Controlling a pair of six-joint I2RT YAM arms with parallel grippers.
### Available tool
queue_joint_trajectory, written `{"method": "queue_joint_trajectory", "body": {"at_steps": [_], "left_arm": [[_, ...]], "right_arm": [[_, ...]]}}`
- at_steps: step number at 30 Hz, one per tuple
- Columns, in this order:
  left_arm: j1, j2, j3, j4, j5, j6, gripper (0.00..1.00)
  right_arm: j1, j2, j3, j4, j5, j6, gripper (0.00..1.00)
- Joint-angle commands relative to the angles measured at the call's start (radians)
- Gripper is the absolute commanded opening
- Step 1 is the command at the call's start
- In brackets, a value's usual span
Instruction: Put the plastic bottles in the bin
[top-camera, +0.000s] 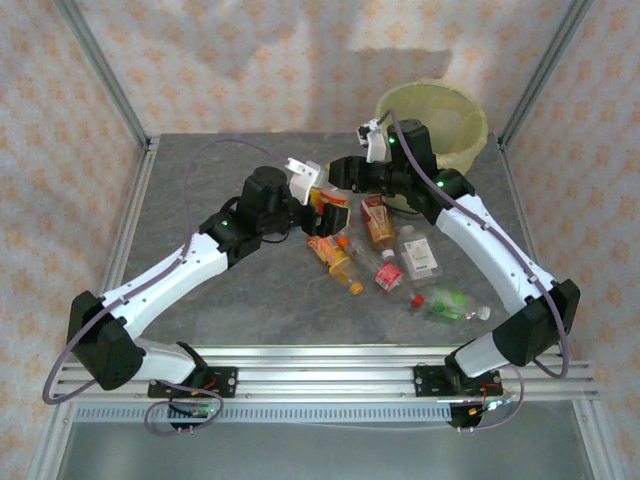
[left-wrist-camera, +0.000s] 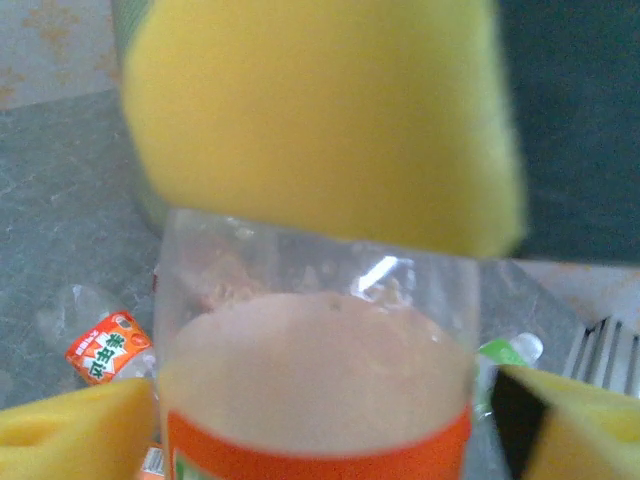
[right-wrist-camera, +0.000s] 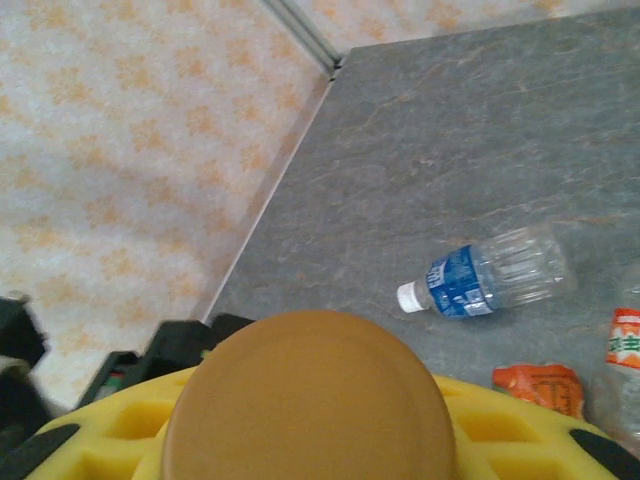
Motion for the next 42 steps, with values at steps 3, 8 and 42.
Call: {"method": "queue_joint_trajectory", "body": {"at_steps": [3,8,42], "left_arm": [[0.005,-0.078,0.027,0.002,-0.034,-0.006,1.0],[0.005,-0.129,0.021,-0.016,-0.111,-0.046,1.0],[0.064,-0.18,-0.02,-0.194,-0.629,-0.235,1.0]], "right_arm": [[-0.001,-0.036,0.069,-0.036,0.163,-0.021,0.12],[-0.002,0.01,0.267,-0.177,0.376,-0.123,0.09],[-0.375,0.711,1.084,-0.581,0.545,-0.03,0.08]]}}
